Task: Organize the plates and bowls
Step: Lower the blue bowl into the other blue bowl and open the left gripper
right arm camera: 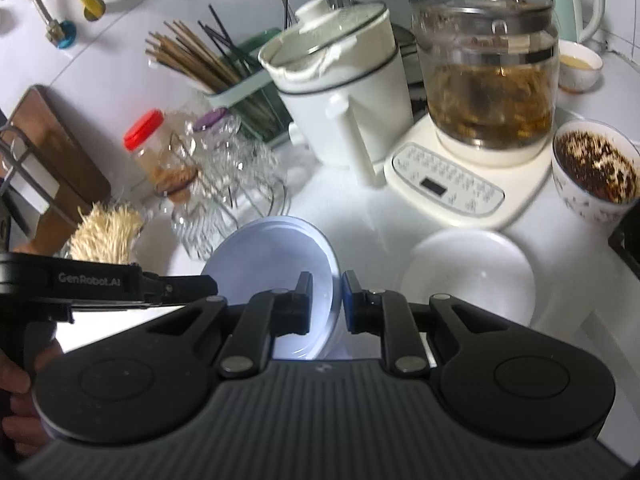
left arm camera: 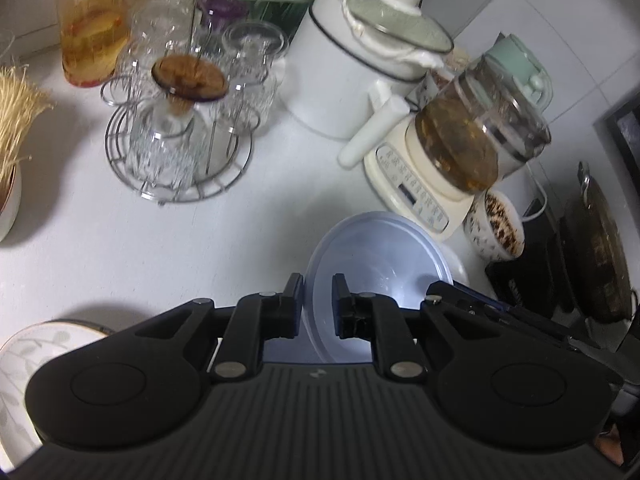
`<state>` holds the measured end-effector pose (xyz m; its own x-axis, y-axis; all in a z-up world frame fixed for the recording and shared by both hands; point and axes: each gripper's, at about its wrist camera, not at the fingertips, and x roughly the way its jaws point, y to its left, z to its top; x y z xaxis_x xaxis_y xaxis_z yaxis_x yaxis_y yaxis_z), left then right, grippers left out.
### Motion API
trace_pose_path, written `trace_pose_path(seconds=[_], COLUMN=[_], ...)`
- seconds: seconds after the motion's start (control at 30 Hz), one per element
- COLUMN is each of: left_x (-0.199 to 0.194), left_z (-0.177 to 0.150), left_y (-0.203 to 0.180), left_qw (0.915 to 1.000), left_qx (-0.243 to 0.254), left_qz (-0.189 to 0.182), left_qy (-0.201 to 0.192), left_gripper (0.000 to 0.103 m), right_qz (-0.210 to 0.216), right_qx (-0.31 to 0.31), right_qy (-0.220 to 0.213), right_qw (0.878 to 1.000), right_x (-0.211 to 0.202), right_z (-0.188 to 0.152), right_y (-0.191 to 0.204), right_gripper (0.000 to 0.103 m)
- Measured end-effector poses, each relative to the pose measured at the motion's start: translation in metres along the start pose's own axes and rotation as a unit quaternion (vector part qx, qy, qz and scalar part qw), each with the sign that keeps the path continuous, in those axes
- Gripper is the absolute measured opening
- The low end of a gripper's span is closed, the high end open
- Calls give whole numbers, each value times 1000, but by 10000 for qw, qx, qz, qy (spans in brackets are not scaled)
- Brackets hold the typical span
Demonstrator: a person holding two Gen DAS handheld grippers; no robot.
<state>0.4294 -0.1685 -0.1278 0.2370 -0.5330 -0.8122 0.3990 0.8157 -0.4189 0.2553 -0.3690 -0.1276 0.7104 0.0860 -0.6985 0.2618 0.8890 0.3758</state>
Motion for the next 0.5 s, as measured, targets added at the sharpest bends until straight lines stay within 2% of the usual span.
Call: trace_pose_path(seconds=[0.37, 0.5], left_x=[7, 13], left_z=[-21, -26], left_y=[0, 4], left_qw=[9991, 9986], left_qx=[116, 7], left_qz=[259, 324], left_qy=[320, 426], left_gripper=[16, 16], right_qz=[-33, -16], right_qx=[111, 144], right_qy=[511, 675], right_qw=[9986, 9976], right_x=[11, 17], right_z=[-27, -33], right_y=[-6, -8], right_gripper=[18, 20])
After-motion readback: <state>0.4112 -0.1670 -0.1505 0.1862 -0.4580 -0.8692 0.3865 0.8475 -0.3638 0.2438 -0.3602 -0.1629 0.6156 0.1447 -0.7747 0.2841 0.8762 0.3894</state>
